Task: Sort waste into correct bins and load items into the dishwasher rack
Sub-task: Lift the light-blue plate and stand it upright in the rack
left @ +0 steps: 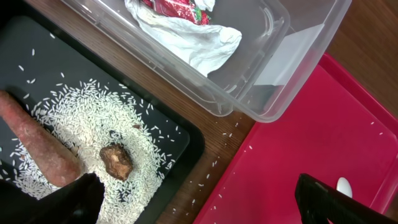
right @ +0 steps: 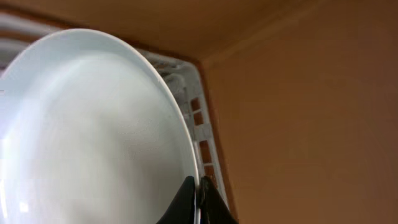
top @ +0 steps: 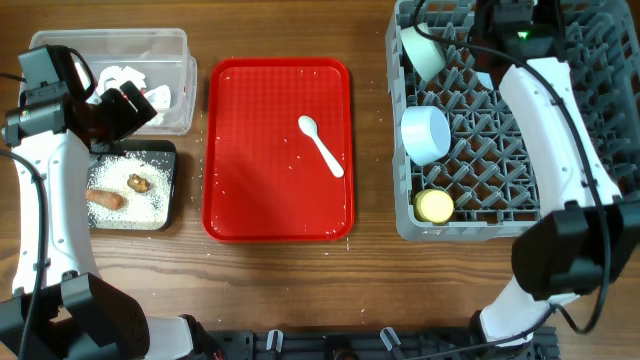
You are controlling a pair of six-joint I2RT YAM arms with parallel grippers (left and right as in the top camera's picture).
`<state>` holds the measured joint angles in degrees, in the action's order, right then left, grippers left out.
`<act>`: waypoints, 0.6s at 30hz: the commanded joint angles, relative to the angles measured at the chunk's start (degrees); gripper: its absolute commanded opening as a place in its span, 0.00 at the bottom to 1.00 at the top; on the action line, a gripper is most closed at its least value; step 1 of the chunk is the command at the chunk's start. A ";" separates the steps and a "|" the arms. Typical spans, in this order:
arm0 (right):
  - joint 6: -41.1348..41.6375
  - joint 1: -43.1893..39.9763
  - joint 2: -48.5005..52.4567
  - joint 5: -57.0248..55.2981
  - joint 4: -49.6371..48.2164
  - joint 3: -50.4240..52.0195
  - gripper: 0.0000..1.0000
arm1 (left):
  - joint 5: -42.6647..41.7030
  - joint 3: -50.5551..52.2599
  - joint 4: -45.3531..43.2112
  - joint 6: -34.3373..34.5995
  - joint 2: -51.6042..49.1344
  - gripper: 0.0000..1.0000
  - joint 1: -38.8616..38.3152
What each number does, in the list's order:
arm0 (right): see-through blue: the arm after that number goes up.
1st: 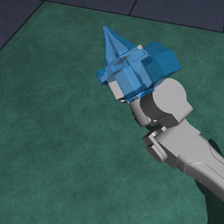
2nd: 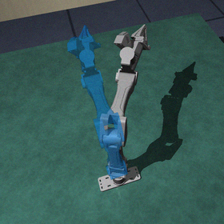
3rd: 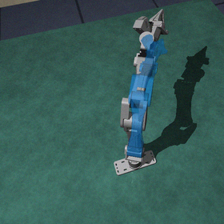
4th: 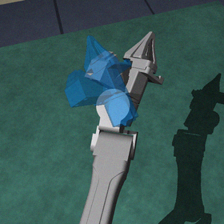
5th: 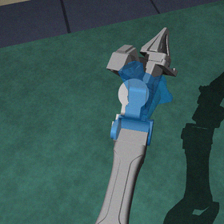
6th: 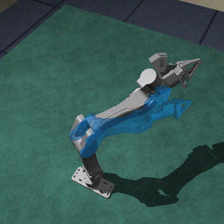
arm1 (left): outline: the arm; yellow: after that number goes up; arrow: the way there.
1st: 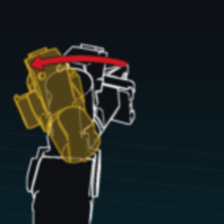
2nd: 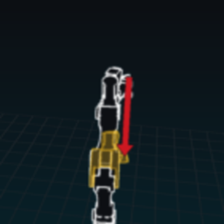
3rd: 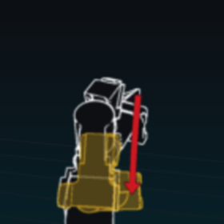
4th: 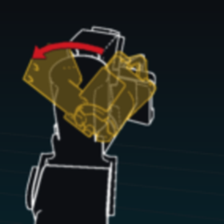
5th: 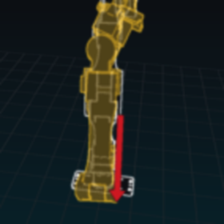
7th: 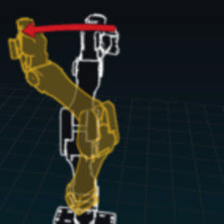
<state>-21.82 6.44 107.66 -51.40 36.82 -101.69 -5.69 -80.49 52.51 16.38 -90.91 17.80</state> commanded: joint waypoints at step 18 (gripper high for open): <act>3.52 0.13 7.63 7.41 2.97 0.15 1.00 | 0.15 -0.63 -0.11 -0.55 0.15 1.00 0.37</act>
<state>-22.87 6.48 114.54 -44.95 38.83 -101.67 -5.69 -80.49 52.51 16.38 -90.91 17.80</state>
